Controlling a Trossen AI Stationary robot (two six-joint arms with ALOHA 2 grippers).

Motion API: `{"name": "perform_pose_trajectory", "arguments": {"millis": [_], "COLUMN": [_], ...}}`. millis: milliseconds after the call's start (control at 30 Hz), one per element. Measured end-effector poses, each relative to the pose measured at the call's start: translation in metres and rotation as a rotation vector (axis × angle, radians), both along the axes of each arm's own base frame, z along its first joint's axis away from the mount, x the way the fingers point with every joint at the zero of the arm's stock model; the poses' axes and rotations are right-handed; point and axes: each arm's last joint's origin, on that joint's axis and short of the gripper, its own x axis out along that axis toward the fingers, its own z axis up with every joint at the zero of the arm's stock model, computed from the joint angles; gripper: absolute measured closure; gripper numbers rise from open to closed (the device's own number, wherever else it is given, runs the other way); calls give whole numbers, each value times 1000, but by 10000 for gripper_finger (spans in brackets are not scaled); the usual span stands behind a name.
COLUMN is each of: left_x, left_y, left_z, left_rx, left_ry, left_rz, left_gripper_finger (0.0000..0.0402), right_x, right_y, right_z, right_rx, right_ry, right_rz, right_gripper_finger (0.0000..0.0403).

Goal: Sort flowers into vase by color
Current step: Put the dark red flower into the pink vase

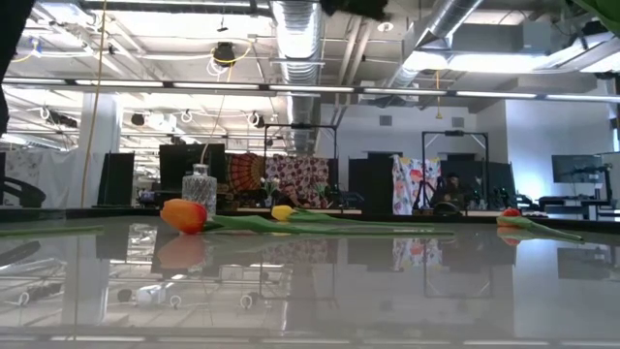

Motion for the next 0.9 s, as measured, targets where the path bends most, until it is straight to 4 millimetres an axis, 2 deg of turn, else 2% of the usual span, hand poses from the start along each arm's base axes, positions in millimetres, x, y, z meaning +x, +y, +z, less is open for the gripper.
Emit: {"name": "perform_pose_trajectory", "arguments": {"millis": [333,467,600,900], "left_x": [-36,-54,-63,-63], "left_y": [-2,-3,-4,-7], "left_z": [-69,-73,-75,-64], "left_rx": [-101,-145,-175,-182], "left_ry": [-108,-167,-195,-286], "left_rz": [70,92,103,84], "left_gripper_finger": [196,196,196,196], "right_x": [-3,-4,-4,-7], "right_y": [21,32,46,60], "right_z": [-23,-33,-49,-77], "right_rx": [130,120,77,50], "right_ry": [14,-31,-54,-87], "right_rz": [95,94,98,87], "right_gripper_finger": [379,379,379,379]}}
